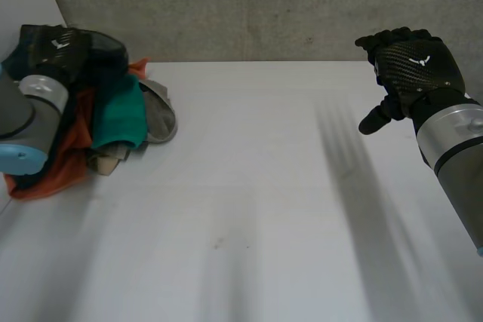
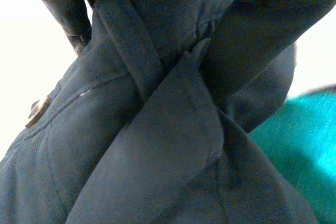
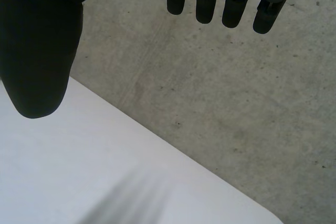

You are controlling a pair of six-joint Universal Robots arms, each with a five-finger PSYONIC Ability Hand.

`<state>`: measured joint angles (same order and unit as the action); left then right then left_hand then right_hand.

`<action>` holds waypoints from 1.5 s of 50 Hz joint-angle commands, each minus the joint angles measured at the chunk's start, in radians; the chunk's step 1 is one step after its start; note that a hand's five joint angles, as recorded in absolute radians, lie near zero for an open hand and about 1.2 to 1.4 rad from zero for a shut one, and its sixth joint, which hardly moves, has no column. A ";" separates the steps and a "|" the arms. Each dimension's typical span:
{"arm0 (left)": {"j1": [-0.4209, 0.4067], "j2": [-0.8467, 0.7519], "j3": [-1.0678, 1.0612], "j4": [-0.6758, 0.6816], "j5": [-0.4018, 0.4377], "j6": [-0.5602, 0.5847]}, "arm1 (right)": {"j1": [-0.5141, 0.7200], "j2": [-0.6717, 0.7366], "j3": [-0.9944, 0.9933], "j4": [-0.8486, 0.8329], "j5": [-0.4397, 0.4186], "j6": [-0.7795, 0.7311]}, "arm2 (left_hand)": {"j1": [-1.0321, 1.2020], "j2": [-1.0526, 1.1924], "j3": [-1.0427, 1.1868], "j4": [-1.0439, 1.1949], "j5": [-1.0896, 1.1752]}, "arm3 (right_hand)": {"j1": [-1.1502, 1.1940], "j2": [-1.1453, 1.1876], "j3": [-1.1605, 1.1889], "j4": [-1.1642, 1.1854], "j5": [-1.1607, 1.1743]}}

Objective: Fold the laundry.

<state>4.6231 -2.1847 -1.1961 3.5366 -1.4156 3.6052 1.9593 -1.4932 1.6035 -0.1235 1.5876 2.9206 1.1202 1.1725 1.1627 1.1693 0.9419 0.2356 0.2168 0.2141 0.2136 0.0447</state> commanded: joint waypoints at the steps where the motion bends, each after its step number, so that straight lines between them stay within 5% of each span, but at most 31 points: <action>1: -0.134 0.136 -0.059 0.045 0.072 -0.153 | -0.017 -0.012 -0.017 -0.004 0.000 -0.026 | 0.276 0.224 0.234 0.227 0.280 | -0.061 -0.042 -0.040 -0.039 -0.045; 9: -0.334 0.233 -0.126 0.048 0.265 -0.446 | -0.082 -0.027 -0.053 -0.004 0.000 -0.029 | 0.276 0.224 0.234 0.227 0.280 | -0.061 -0.042 -0.040 -0.039 -0.045; 18: -0.546 0.105 -0.151 0.031 0.382 -0.444 | -0.141 -0.030 -0.074 -0.002 -0.005 -0.031 | 0.253 0.201 0.211 0.204 0.257 | -0.061 -0.042 -0.040 -0.039 -0.045; 19: -0.555 0.092 -0.151 0.028 0.382 -0.439 | -0.149 -0.030 -0.076 -0.004 -0.005 -0.031 | 0.035 -0.017 -0.007 -0.014 0.039 | -0.061 -0.042 -0.040 -0.039 -0.045; 20: -0.569 0.083 -0.155 0.018 0.382 -0.427 | -0.154 -0.030 -0.076 -0.004 -0.005 -0.031 | -0.531 -0.583 -0.574 -0.580 -0.527 | -0.061 -0.042 -0.040 -0.039 -0.045; 22: -0.576 0.085 -0.158 0.007 0.382 -0.405 | -0.161 -0.030 -0.076 -0.004 -0.006 -0.032 | -0.946 -0.998 -0.988 -0.995 -0.942 | -0.061 -0.042 -0.040 -0.039 -0.045; 29: -0.576 0.167 -0.161 -0.114 0.368 -0.319 | -0.174 -0.015 -0.091 0.007 -0.058 -0.038 | -0.936 -0.988 -0.979 -0.985 -0.932 | -0.061 -0.042 -0.040 -0.039 -0.045; 33: -0.560 0.256 -0.186 -0.192 0.311 -0.321 | -0.171 0.001 -0.085 0.033 -0.173 -0.127 | -0.921 -0.974 -0.964 -0.971 -0.918 | -0.061 -0.042 -0.040 -0.039 -0.045; 42: -0.486 0.459 -0.448 -0.352 -0.064 -0.322 | -0.165 0.001 -0.042 0.313 -0.491 -0.458 | -0.901 -0.953 -0.943 -0.950 -0.897 | -0.007 0.012 0.014 0.015 0.009; 48: -0.489 0.474 -0.635 -0.352 -0.190 -0.318 | -0.158 -0.002 0.079 0.441 -0.601 -0.711 | -0.822 -0.874 -0.864 -0.871 -0.818 | 0.049 0.068 0.071 0.071 0.065; 60: -0.475 0.306 -0.688 -0.206 -0.143 -0.310 | -0.116 0.134 0.259 0.233 -0.578 -0.709 | -0.731 -0.783 -0.773 -0.780 -0.727 | 0.216 0.235 0.238 0.238 0.232; 68: -0.478 0.166 -0.629 -0.100 -0.114 -0.185 | -0.099 0.189 0.288 0.045 -0.416 -0.610 | -0.643 -0.695 -0.685 -0.692 -0.639 | 0.480 0.499 0.501 0.502 0.496; 71: -0.480 0.141 -0.616 -0.090 -0.112 -0.117 | -0.099 0.197 0.288 0.022 -0.405 -0.598 | -0.250 -0.303 -0.293 -0.299 -0.247 | 1.088 1.107 1.110 1.110 1.104; 75: -0.480 0.134 -0.588 -0.070 -0.114 -0.099 | -0.103 0.195 0.277 0.008 -0.393 -0.584 | 0.275 0.223 0.232 0.226 0.279 | 1.161 1.180 1.182 1.183 1.177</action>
<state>4.1445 -2.0307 -1.8160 3.4461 -1.5296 3.4535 1.8613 -1.2986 1.8918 -0.0896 1.1687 2.3167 0.9739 0.9237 0.9176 0.9226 0.7406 1.0223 1.1436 1.1266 1.1270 0.9391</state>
